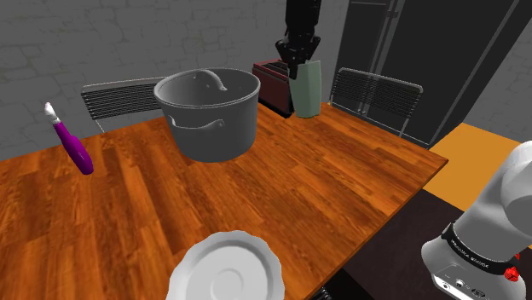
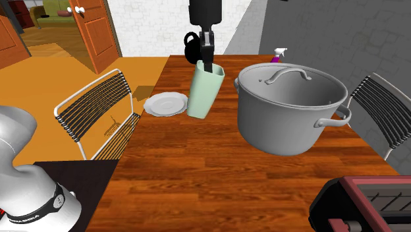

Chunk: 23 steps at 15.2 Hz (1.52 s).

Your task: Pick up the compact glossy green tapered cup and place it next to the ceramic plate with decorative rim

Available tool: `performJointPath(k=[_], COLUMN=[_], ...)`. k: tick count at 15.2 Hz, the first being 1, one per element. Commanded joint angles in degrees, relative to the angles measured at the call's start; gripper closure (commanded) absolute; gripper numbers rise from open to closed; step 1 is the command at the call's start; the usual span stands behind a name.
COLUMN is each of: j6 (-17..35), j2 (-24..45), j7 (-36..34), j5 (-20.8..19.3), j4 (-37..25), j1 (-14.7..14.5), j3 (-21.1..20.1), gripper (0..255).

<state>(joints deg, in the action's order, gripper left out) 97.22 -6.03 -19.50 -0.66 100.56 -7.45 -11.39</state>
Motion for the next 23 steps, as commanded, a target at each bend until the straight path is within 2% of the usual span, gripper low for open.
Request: performJointPath(k=[1, 7, 14, 23], j6=[0.23, -0.12, -0.83, 6.17], j2=[-1.22, -2.86, -2.12, -2.76], j7=[-2.43, -10.35, -19.69, -19.72], j5=[0.27, 0.98, 1.17, 1.44], j4=[1.45, 2.82, 1.54, 9.14], j1=[-1.1, -4.58, -8.43, -8.54], j3=[-1.32, -5.91, -11.43, -11.5], gripper=[255, 255, 255, 255])
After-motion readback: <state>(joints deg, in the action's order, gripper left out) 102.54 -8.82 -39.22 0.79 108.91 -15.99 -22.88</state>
